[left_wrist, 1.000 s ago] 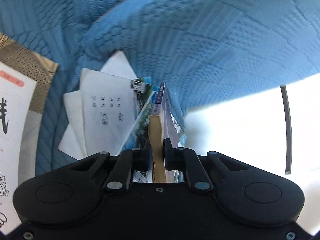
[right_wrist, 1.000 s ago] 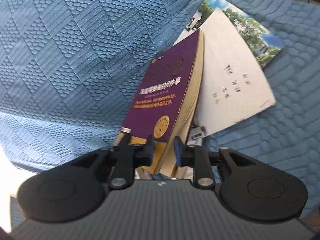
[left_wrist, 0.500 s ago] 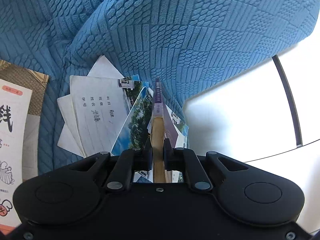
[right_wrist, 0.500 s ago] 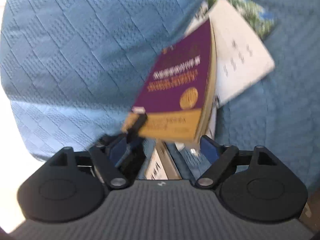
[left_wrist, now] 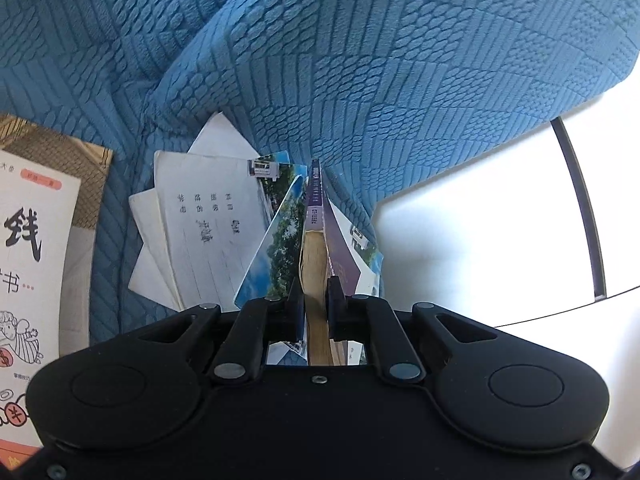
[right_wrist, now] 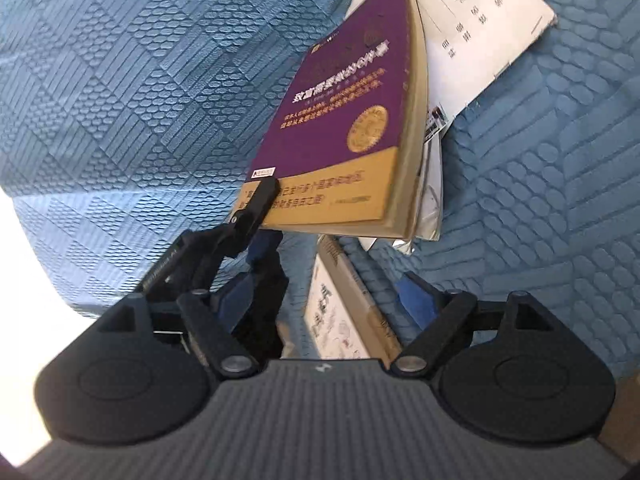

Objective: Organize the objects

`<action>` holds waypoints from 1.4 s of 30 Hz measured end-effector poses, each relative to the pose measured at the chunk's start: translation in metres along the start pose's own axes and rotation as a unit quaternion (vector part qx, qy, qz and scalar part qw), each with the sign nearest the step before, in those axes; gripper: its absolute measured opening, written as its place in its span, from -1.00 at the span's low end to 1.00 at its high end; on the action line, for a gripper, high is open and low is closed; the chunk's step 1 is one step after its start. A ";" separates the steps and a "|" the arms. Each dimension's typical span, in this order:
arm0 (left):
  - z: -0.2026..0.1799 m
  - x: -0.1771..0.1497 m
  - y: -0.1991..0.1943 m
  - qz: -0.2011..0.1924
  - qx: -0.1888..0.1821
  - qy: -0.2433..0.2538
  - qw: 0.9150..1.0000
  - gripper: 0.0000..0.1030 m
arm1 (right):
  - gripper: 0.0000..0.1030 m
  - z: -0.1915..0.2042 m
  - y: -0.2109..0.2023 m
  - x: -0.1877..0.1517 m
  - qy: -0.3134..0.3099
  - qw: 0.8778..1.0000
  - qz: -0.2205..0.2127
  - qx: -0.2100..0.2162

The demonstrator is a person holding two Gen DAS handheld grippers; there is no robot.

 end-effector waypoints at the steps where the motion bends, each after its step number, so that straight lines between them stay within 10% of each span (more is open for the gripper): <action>1: 0.001 0.001 0.000 0.002 -0.003 -0.004 1.000 -0.83 | 0.61 0.001 0.002 -0.001 -0.004 1.000 -0.001 0.000; 11: 0.008 0.005 0.001 0.007 -0.014 -0.030 0.999 -0.82 | 0.56 -0.004 0.011 0.037 0.014 0.994 -0.112 -0.005; 19: 0.019 0.010 0.000 0.014 -0.027 -0.062 0.998 -0.64 | -0.56 0.003 0.005 0.040 -0.008 0.990 -0.139 -0.012; 27: 0.020 0.010 0.010 0.028 -0.028 -0.062 0.997 -0.16 | -0.63 0.011 -0.002 0.047 -0.022 0.990 -0.137 0.000; 42: 0.025 -0.001 0.023 0.041 -0.032 -0.040 0.998 -0.54 | -0.66 0.005 -0.027 0.053 -0.044 0.992 -0.120 -0.013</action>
Point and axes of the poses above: each gripper's, at about its wrist camera, not at the fingertips, and y roughly the way its jaws point, z to its left, x to its top, the point moved 3 cm from there along y, roughly the way its jaws point, and after that the axes turned 3 degrees about x, right-handed, at the moved point
